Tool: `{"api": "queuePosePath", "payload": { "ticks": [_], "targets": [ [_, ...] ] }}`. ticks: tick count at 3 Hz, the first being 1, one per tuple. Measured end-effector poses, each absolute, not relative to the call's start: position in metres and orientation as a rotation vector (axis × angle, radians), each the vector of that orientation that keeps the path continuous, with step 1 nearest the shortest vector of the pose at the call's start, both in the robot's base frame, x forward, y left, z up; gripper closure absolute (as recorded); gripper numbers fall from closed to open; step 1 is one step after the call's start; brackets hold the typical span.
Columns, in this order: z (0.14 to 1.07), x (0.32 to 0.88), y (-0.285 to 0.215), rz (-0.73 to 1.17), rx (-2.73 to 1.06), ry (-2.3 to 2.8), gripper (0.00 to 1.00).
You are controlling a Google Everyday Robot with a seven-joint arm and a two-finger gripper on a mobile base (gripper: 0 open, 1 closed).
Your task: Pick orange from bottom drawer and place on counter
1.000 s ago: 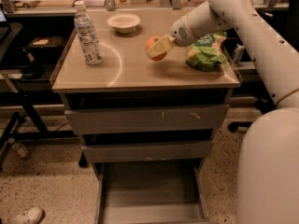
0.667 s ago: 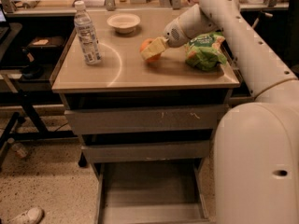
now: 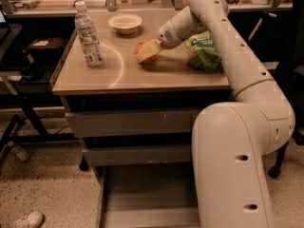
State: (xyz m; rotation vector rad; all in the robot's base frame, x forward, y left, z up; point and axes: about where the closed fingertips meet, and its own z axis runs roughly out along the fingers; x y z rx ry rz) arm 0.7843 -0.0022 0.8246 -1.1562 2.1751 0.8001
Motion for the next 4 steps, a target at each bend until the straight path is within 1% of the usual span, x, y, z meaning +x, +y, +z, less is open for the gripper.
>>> {"api": "queuePosePath", "payload": {
  "ticks": [1, 4],
  "targets": [
    [0.8246, 0.7843, -0.0022, 0.800, -1.156, 2.175, 0.83],
    [0.8245, 0.7844, -0.0021, 0.800, -1.156, 2.175, 0.13]
  ]
}}
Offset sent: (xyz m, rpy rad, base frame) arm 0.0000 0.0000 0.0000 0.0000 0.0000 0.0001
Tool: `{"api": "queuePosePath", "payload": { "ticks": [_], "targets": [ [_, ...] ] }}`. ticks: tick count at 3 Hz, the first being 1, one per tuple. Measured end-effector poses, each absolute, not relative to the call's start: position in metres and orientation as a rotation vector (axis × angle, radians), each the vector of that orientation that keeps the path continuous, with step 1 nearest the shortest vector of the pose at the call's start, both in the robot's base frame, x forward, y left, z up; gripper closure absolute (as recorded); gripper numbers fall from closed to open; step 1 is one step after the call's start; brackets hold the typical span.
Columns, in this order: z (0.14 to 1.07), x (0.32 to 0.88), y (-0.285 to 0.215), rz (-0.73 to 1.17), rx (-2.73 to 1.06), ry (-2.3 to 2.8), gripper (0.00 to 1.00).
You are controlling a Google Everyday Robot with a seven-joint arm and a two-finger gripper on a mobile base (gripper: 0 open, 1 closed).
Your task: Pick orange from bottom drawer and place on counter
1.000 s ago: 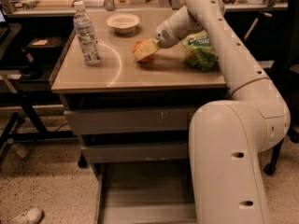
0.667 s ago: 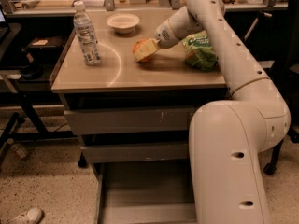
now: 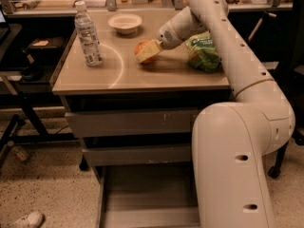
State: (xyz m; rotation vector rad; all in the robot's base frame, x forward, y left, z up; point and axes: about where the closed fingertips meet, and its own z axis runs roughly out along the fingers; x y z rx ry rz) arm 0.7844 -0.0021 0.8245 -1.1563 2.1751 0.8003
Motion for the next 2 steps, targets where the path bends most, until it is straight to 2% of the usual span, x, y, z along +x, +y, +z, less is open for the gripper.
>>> {"api": "queuePosePath", "payload": {
  "ticks": [1, 2],
  "targets": [
    [0.8245, 0.7844, -0.0020, 0.800, -1.156, 2.175, 0.00],
    [0.8244, 0.7844, -0.0020, 0.800, -1.156, 2.175, 0.00]
  ]
}}
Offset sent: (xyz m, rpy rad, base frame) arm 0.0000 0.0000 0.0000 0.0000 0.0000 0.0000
